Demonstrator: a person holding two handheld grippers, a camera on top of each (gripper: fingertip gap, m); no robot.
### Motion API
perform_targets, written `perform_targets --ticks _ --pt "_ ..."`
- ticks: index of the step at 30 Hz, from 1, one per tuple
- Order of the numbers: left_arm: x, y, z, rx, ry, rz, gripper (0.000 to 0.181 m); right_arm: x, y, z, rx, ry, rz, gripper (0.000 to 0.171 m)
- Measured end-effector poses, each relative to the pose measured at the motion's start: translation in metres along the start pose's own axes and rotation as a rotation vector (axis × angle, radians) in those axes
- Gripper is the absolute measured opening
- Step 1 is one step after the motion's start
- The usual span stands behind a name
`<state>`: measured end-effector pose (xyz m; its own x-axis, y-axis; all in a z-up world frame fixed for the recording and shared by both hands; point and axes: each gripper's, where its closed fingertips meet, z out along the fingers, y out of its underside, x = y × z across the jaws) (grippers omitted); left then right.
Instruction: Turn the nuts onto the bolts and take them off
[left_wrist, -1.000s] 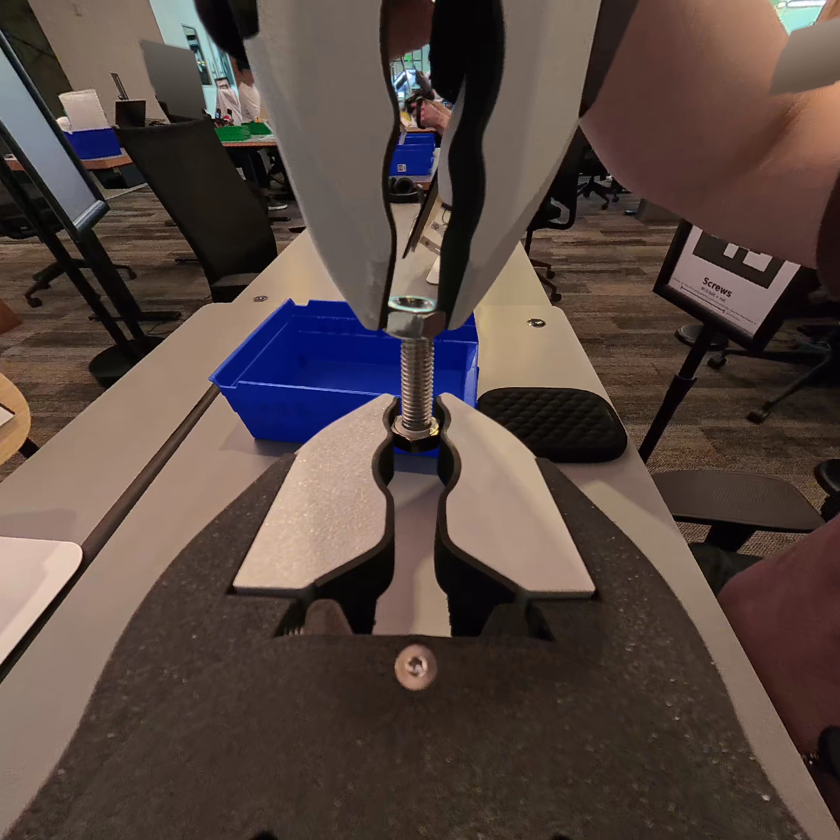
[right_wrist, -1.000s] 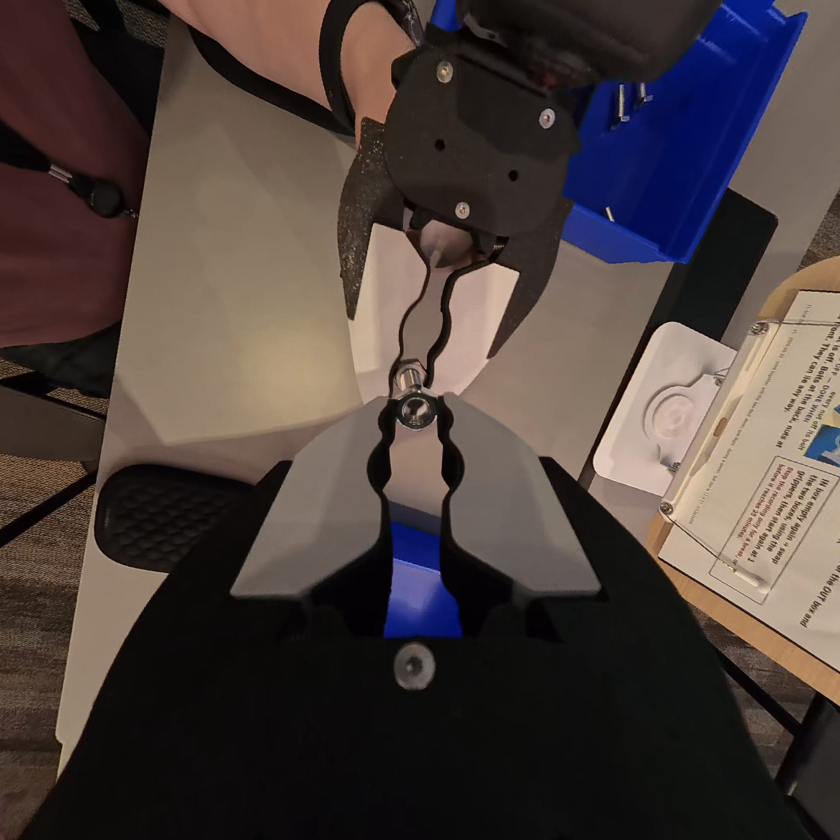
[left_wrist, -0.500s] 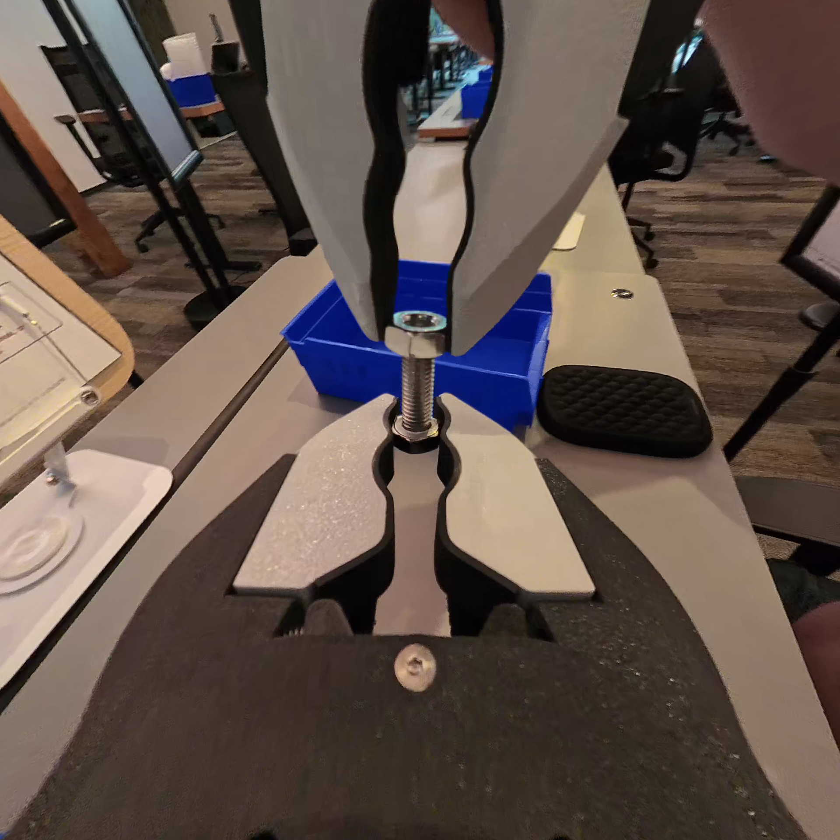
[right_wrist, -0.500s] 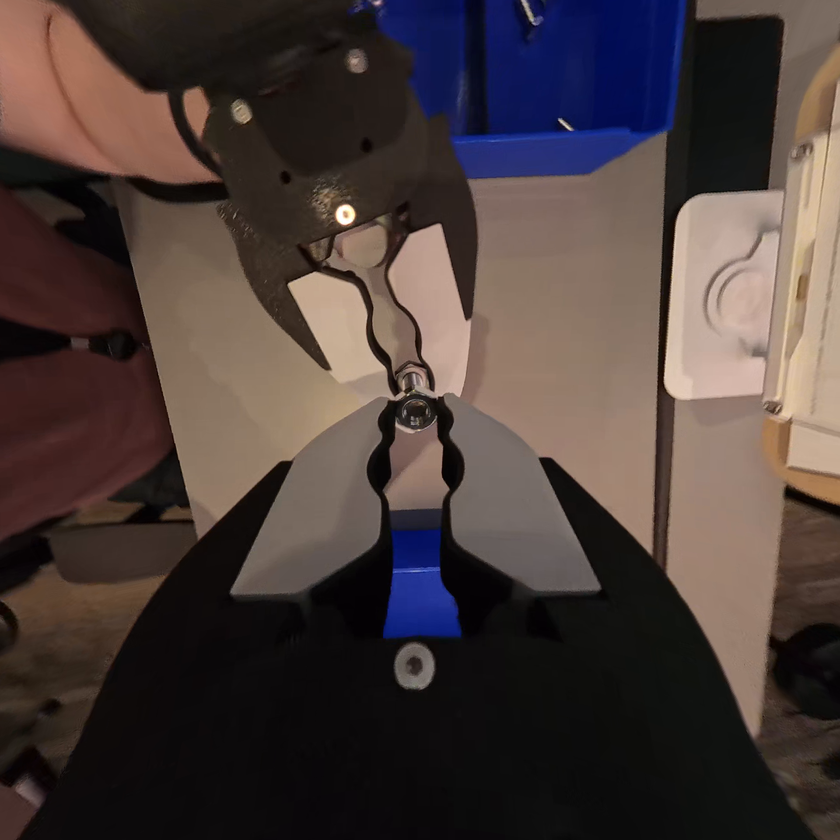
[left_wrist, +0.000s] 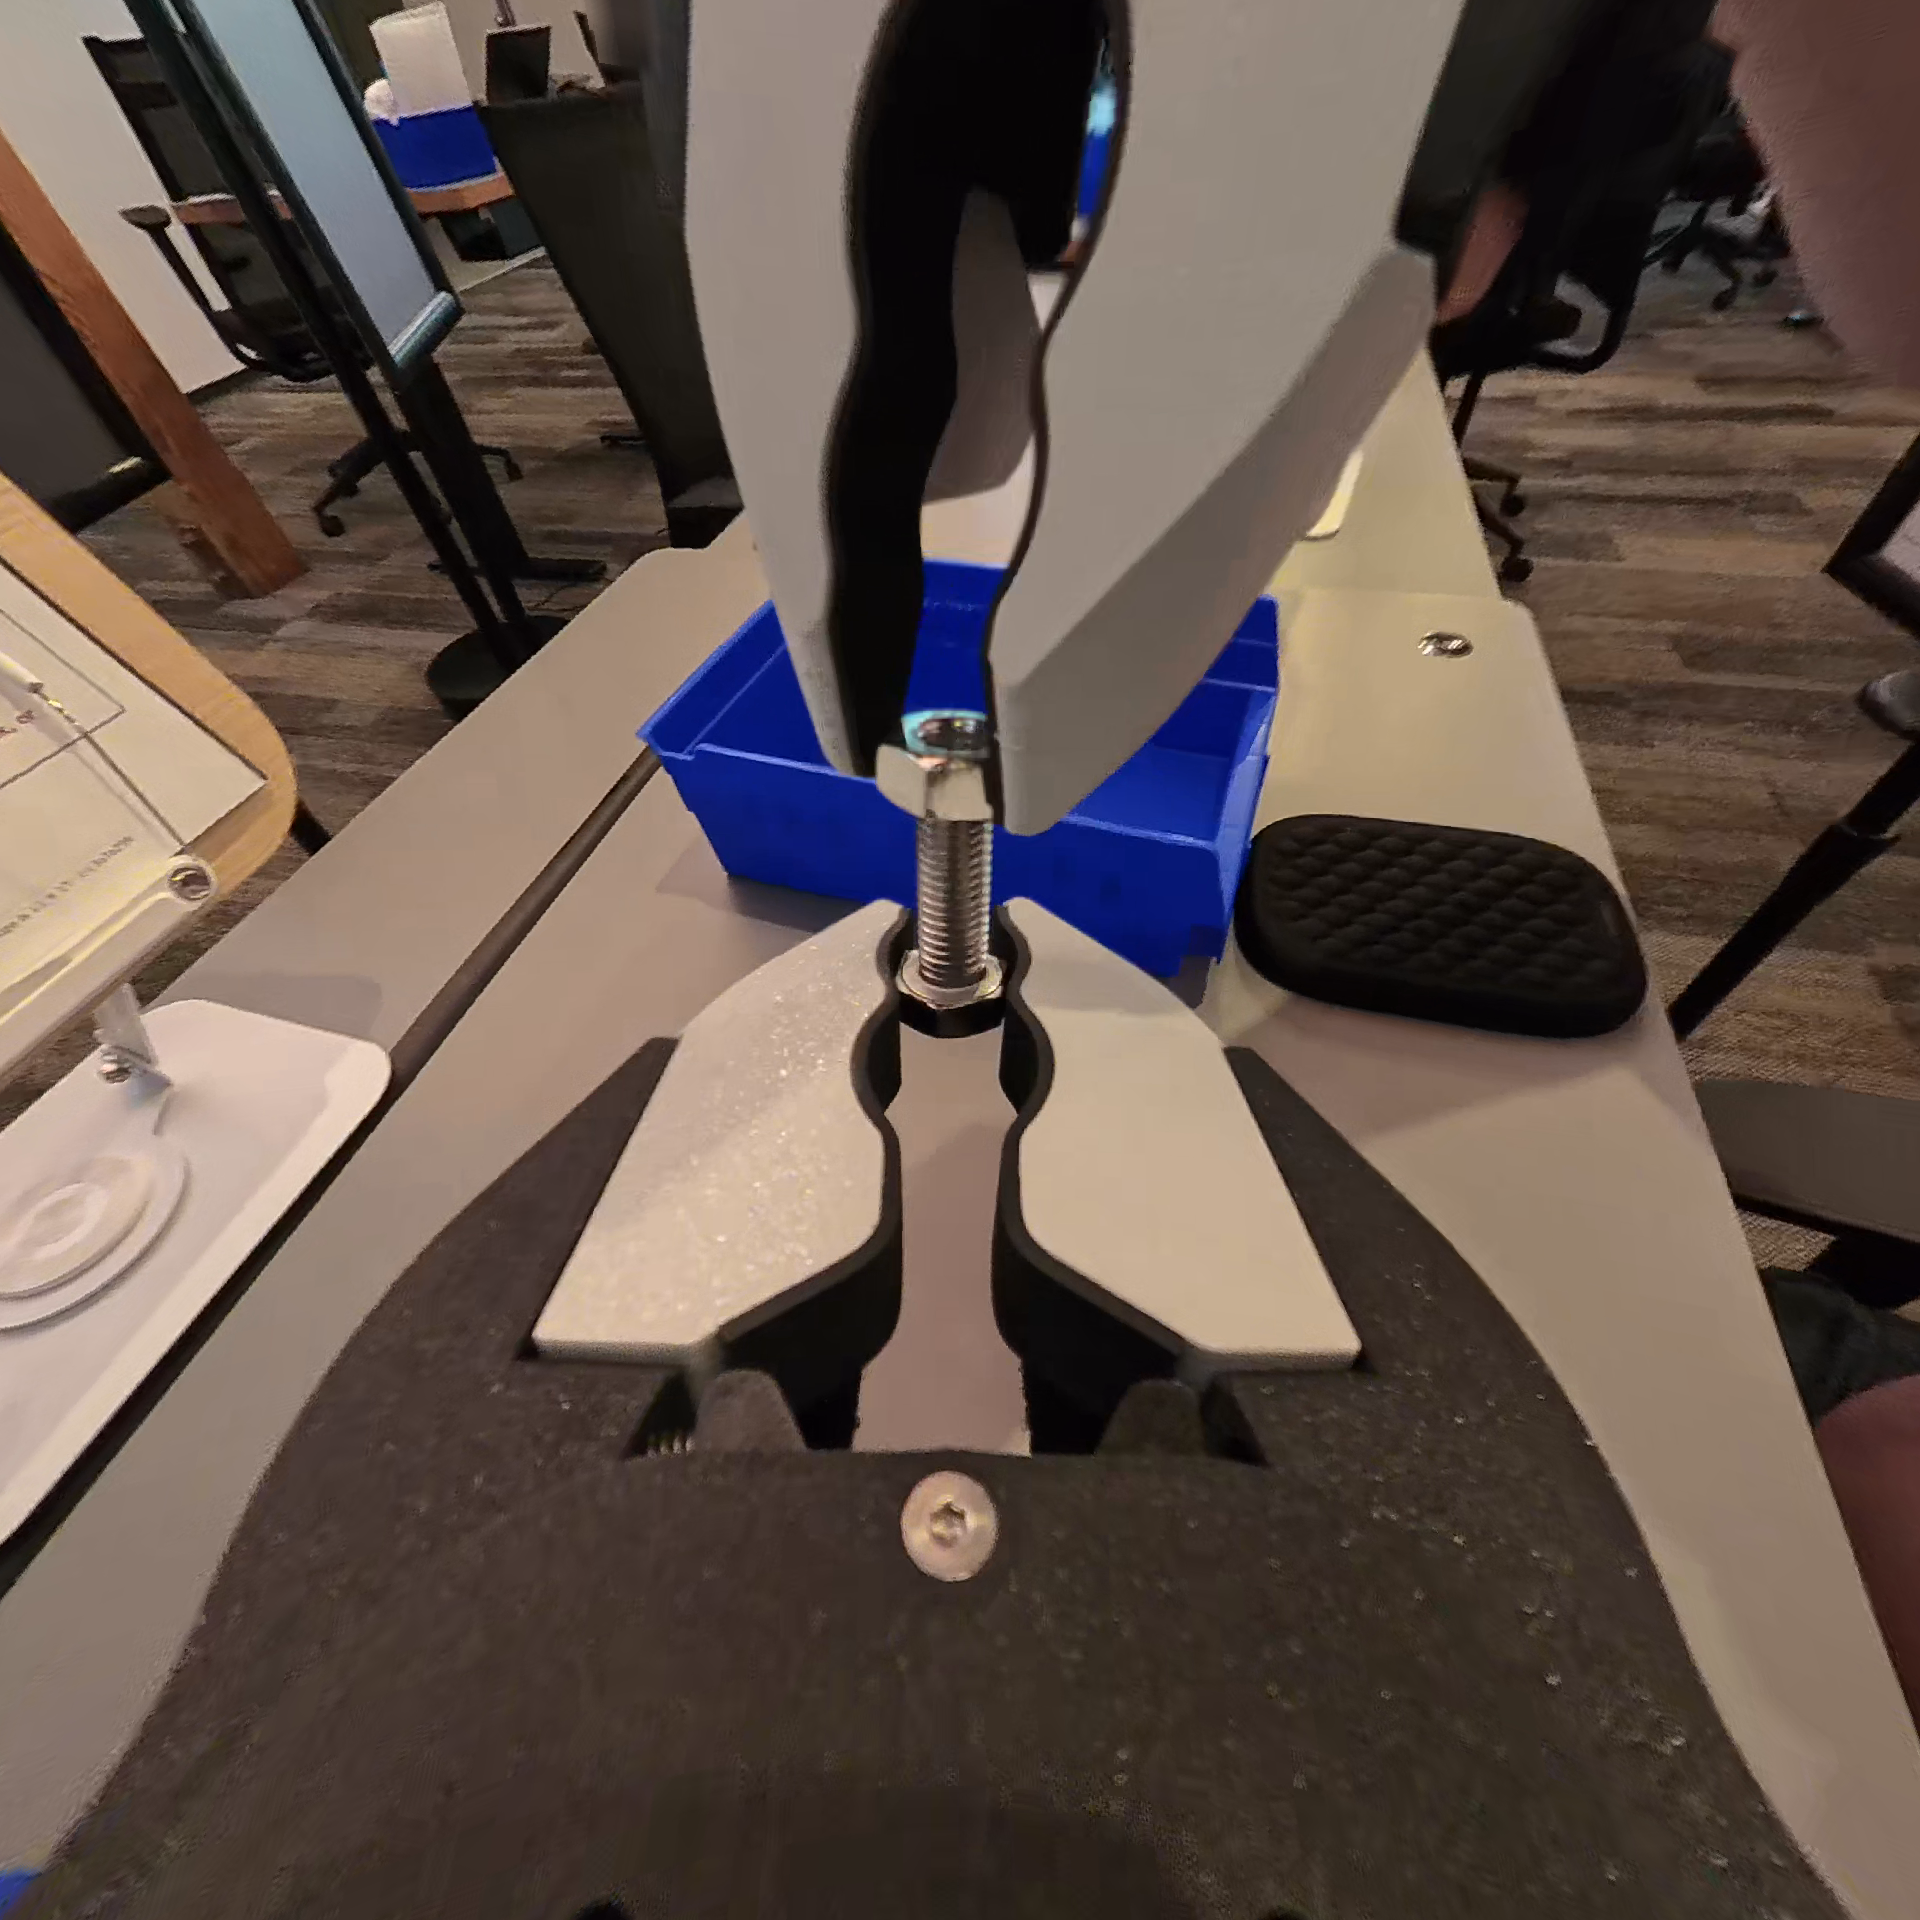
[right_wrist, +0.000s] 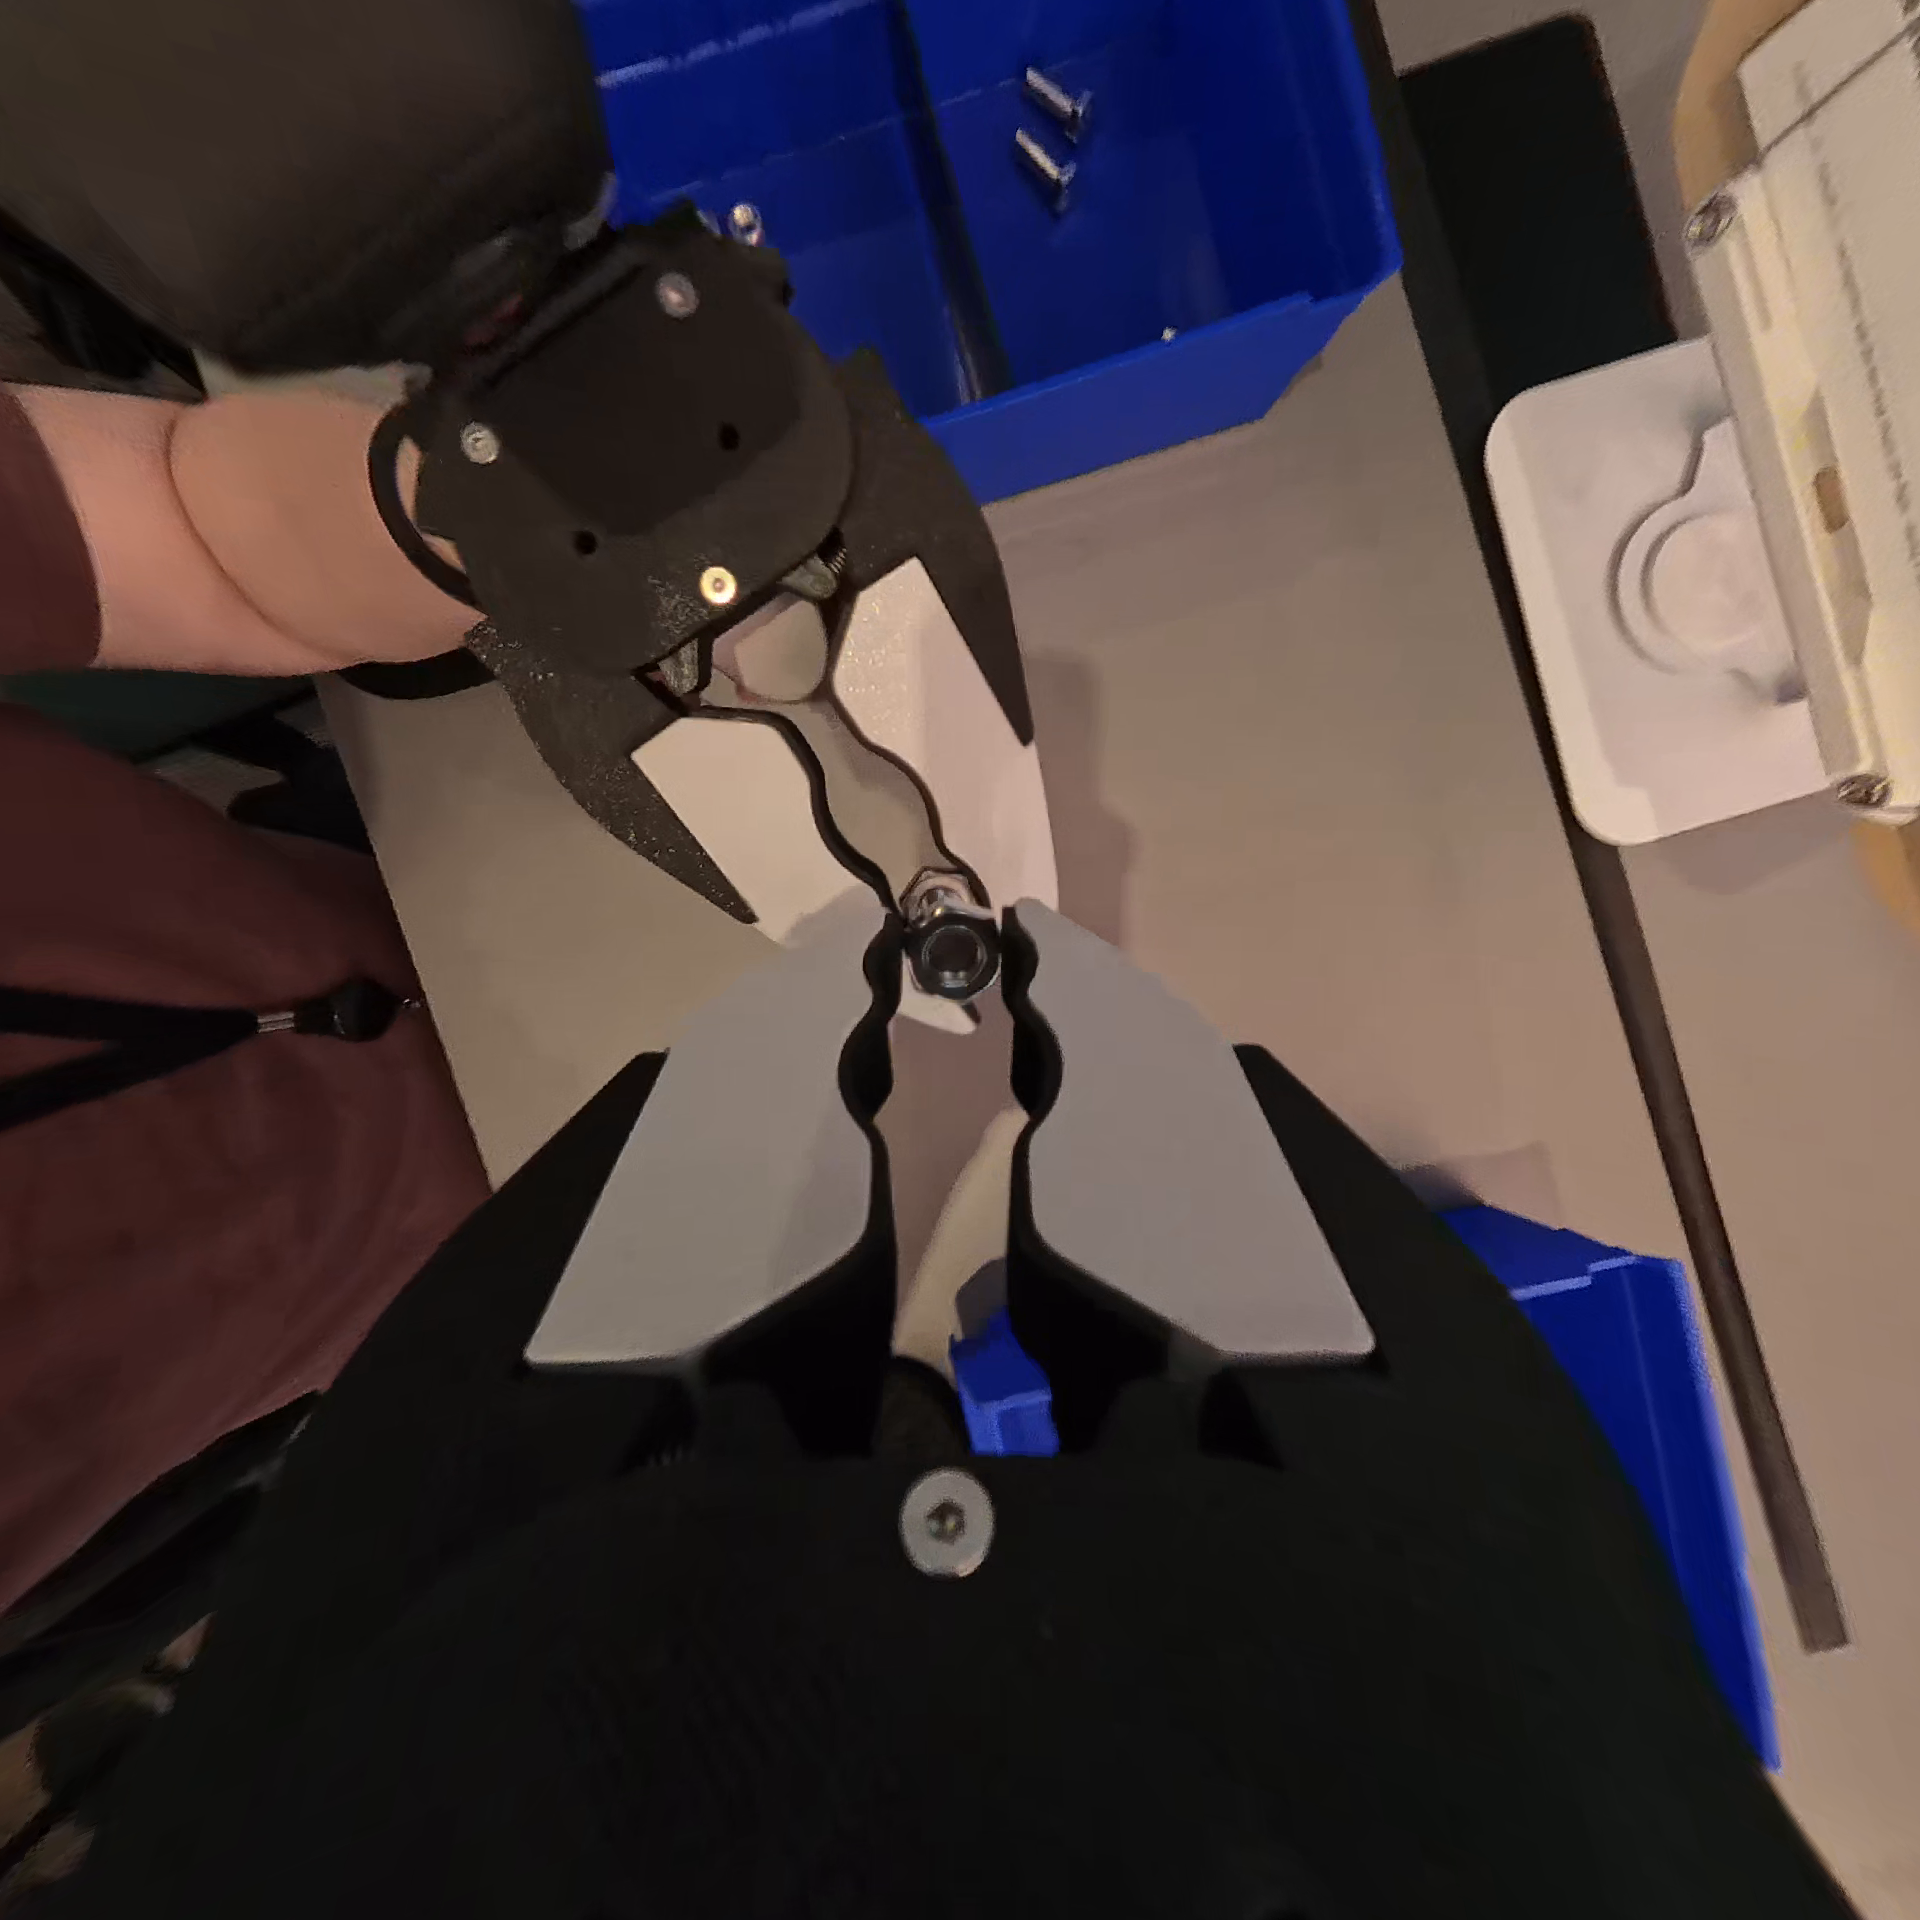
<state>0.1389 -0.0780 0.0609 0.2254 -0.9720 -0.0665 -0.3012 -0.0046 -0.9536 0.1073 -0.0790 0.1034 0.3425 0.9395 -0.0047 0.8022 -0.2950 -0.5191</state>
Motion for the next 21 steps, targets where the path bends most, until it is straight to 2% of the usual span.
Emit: perform_targets --ticks 3,7,12,17,21 --pt "0.004 -0.011 -0.006 0.067 0.052 -0.045 0.014 -0.001 -0.011 -0.01 0.095 0.034 -0.056 0.025" --pt "0.007 -0.031 -0.023 0.191 0.109 -0.088 0.013 -0.004 -0.029 -0.041 0.325 0.09 -0.183 0.031" --pt "0.012 -0.047 -0.035 0.28 0.119 -0.065 0.013 -0.023 -0.038 -0.048 0.563 0.024 -0.199 0.042" --pt "0.019 -0.056 -0.039 0.317 0.11 -0.042 0.014 -0.034 -0.045 -0.05 0.801 0.022 -0.15 0.036" --pt "0.024 -0.058 -0.04 0.319 0.109 -0.027 0.013 -0.038 -0.044 -0.047 0.857 0.006 -0.142 0.027"
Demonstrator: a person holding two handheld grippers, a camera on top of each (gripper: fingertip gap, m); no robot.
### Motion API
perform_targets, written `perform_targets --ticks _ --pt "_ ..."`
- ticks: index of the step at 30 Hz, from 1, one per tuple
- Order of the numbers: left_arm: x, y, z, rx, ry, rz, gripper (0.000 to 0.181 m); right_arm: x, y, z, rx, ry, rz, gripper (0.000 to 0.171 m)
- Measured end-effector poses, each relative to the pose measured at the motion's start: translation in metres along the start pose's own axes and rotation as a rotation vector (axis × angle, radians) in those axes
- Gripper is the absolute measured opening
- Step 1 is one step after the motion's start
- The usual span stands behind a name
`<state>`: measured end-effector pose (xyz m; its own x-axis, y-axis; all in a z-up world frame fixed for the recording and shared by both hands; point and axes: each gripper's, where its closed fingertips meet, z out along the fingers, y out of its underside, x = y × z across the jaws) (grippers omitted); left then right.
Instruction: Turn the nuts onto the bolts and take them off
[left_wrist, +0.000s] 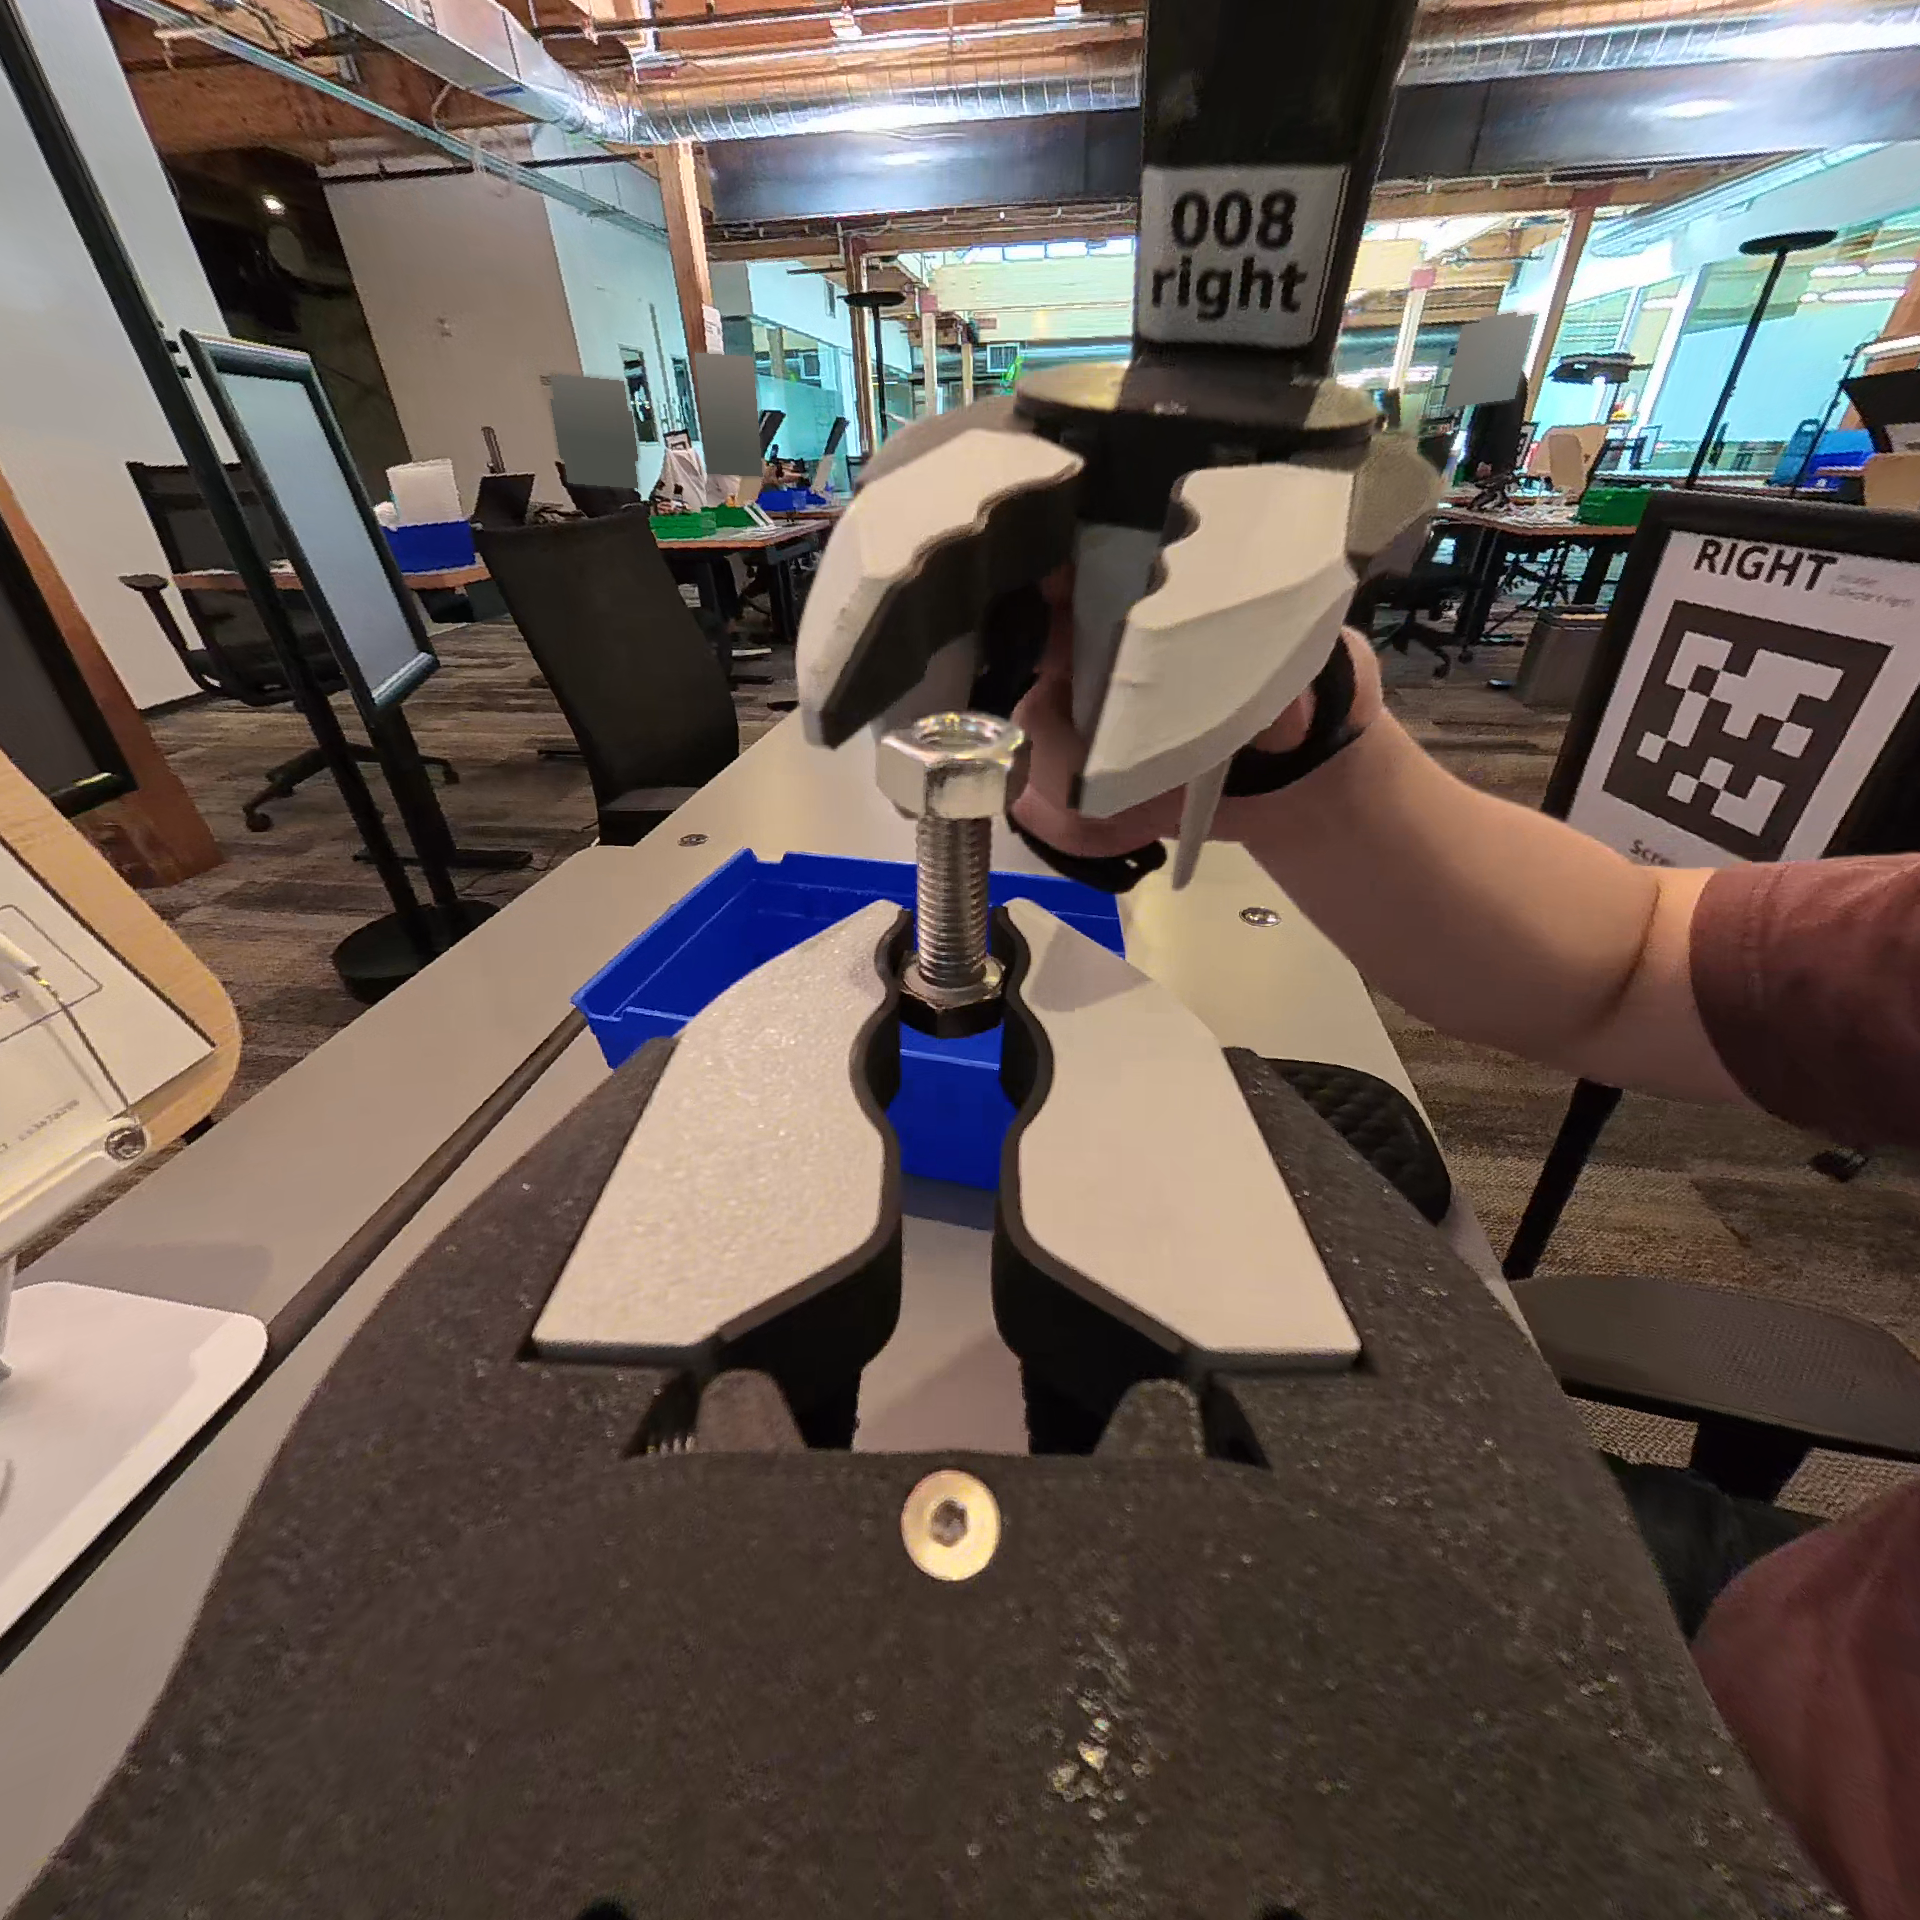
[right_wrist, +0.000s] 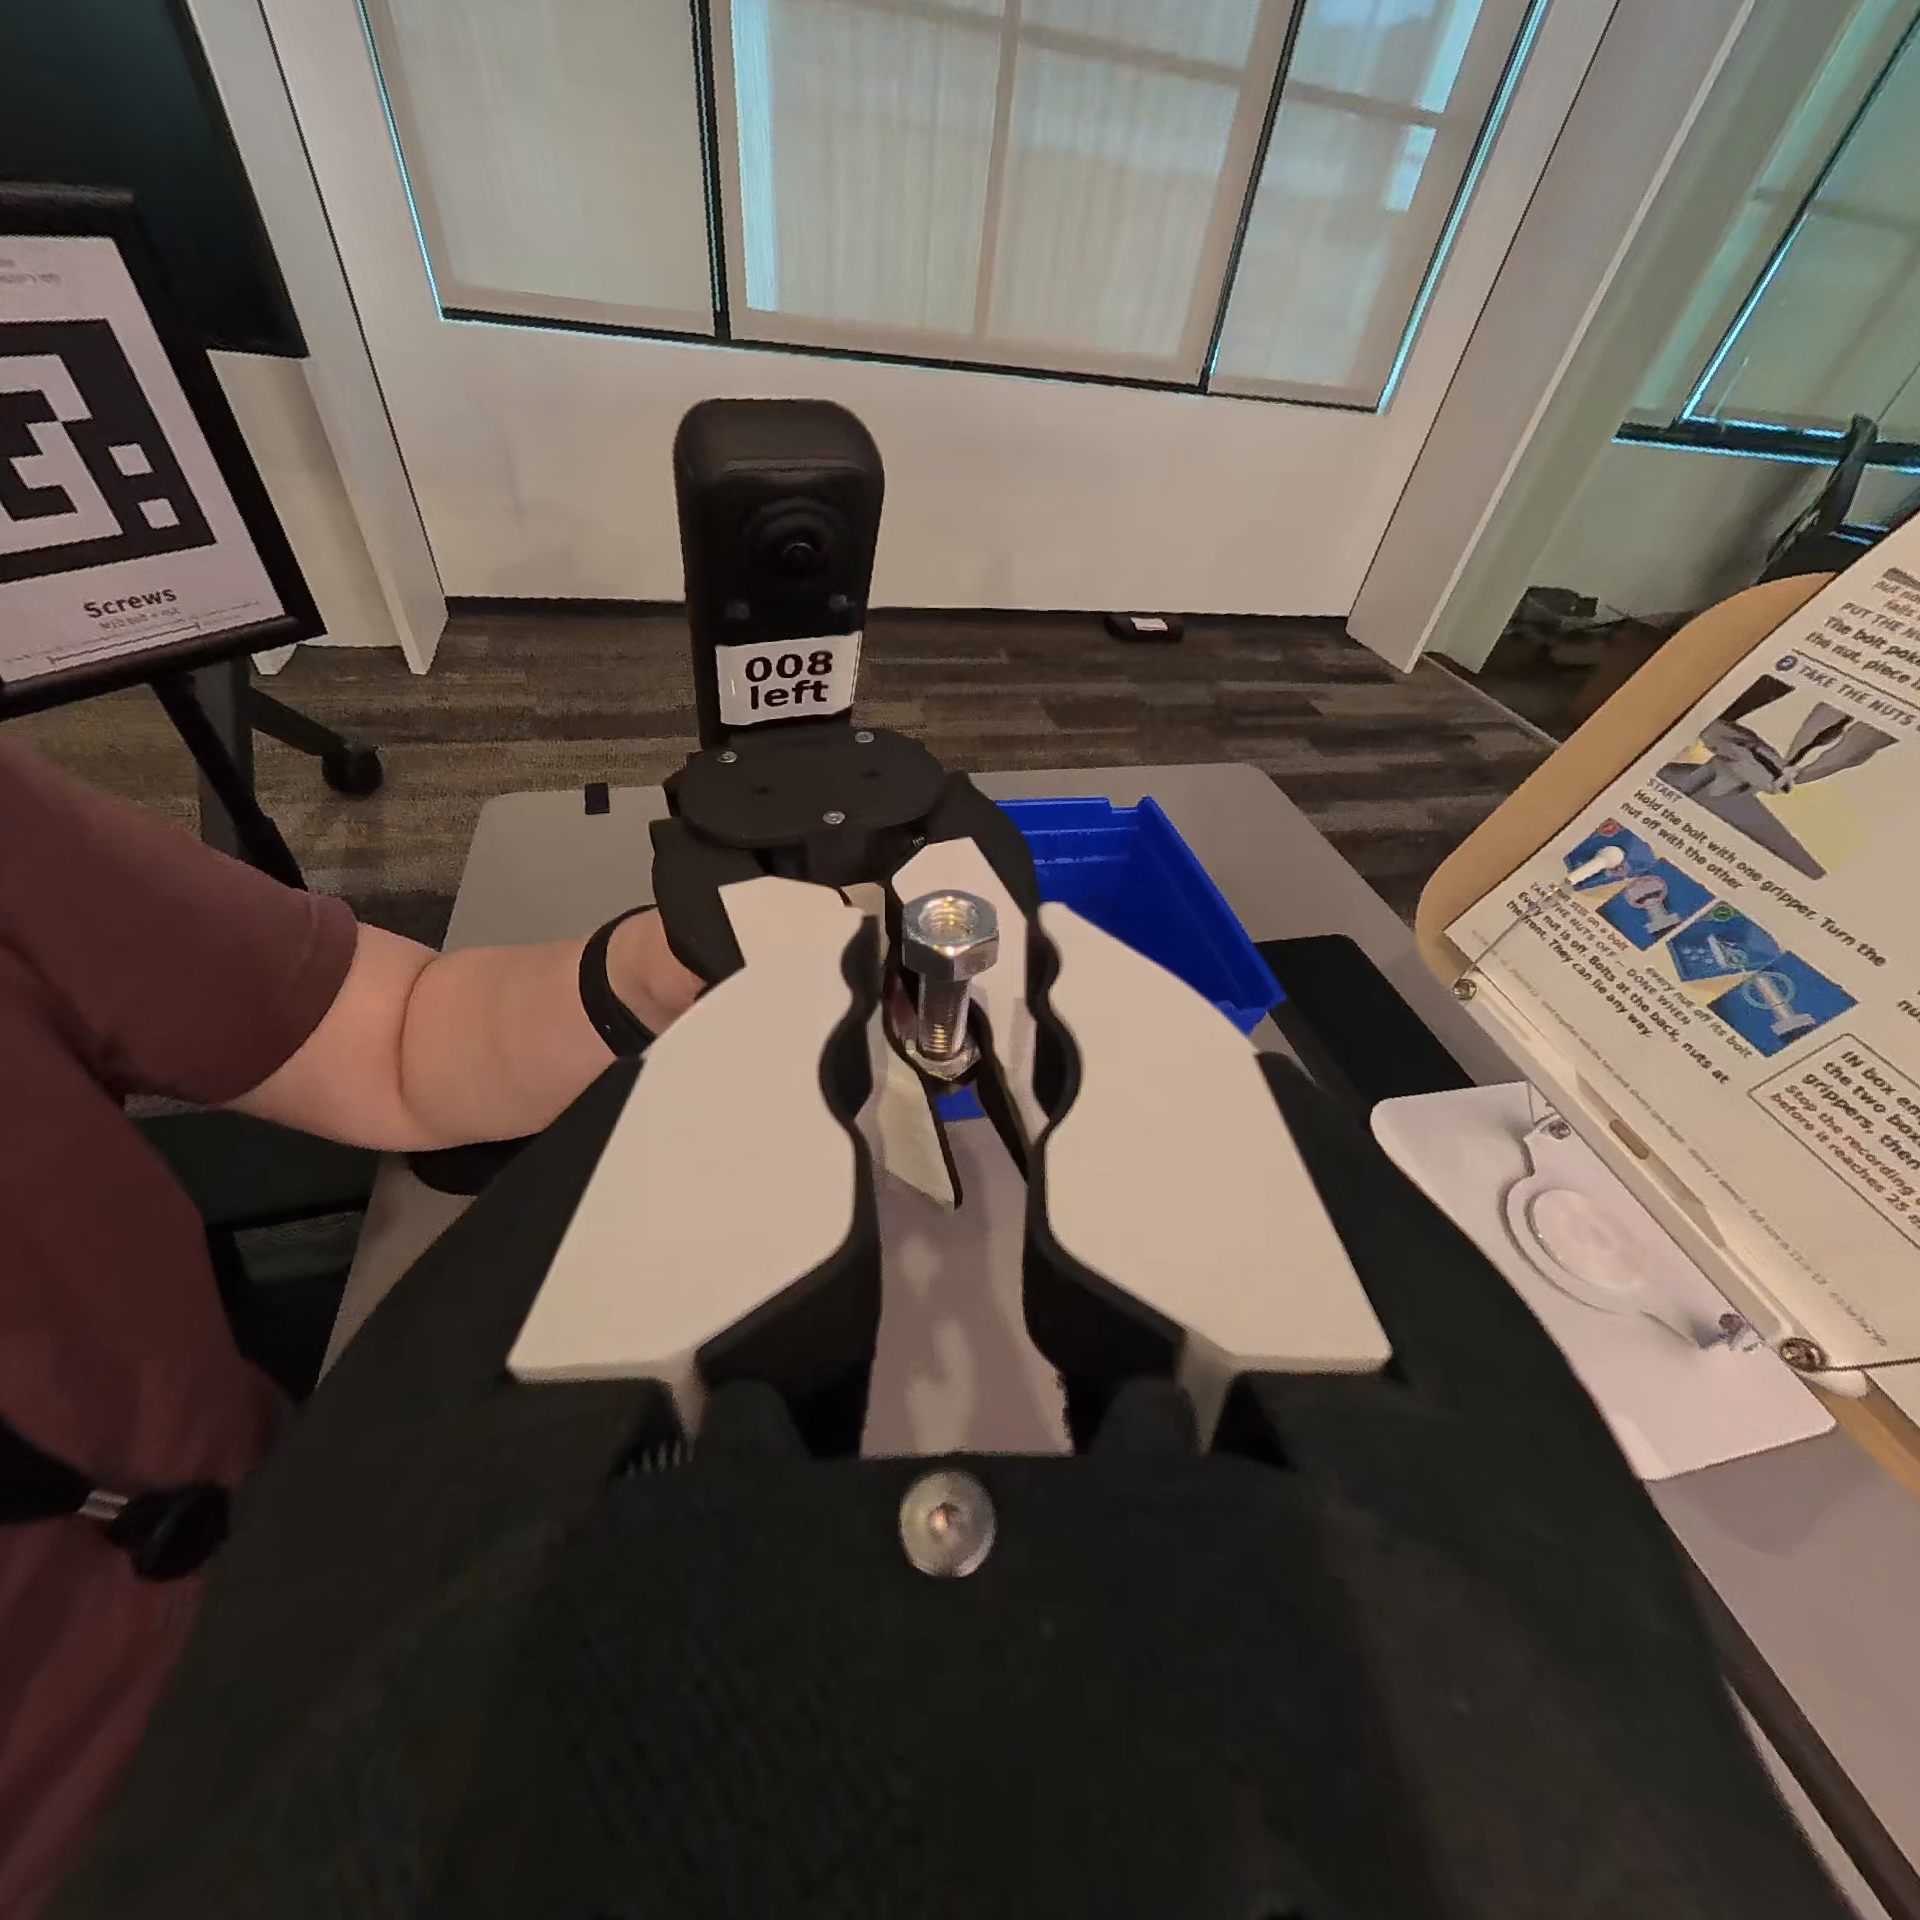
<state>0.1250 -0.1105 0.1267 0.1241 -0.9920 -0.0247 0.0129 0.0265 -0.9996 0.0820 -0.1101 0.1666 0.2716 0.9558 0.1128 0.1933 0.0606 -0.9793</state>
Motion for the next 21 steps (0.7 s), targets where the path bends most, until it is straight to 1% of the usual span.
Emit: perform_targets --ticks 3,6,8,11,13,14,16,17,19,21 --pt "0.004 -0.001 0.001 -0.008 0.005 0.011 0.014 -0.003 0.002 0.0 0.014 -0.031 0.016 0.018" --pt "0.009 -0.001 0.001 -0.012 0.034 0.012 0.014 -0.009 0.002 -0.003 0.029 -0.085 0.02 0.018" --pt "0.02 -0.001 0.002 -0.015 0.105 0.001 0.014 -0.018 0.001 -0.007 0.041 -0.166 0.031 0.018" --pt "0.044 -0.003 0.0 -0.008 0.271 -0.022 0.014 -0.035 0.0 -0.015 0.062 -0.328 0.067 0.018" --pt "0.057 -0.002 0.0 -0.008 0.342 -0.015 0.014 -0.043 0.001 -0.019 0.067 -0.395 0.079 0.018" --pt "0.058 -0.001 0.001 -0.01 0.345 -0.013 0.014 -0.042 0.001 -0.019 0.067 -0.387 0.086 0.018" --pt "0.05 0.0 0.003 -0.017 0.29 -0.019 0.014 -0.034 0.002 -0.017 0.065 -0.318 0.093 0.018" --pt "0.045 0.0 0.004 -0.021 0.258 -0.029 0.014 -0.027 0.004 -0.016 0.06 -0.257 0.101 0.018" --pt "0.025 0.004 0.006 -0.051 0.127 -0.05 0.013 -0.011 0.009 -0.011 0.033 -0.104 0.132 0.018" --pt "0.011 0.009 0.007 -0.08 0.036 -0.048 0.014 0.0 0.013 -0.008 0.023 0.014 0.182 0.018"
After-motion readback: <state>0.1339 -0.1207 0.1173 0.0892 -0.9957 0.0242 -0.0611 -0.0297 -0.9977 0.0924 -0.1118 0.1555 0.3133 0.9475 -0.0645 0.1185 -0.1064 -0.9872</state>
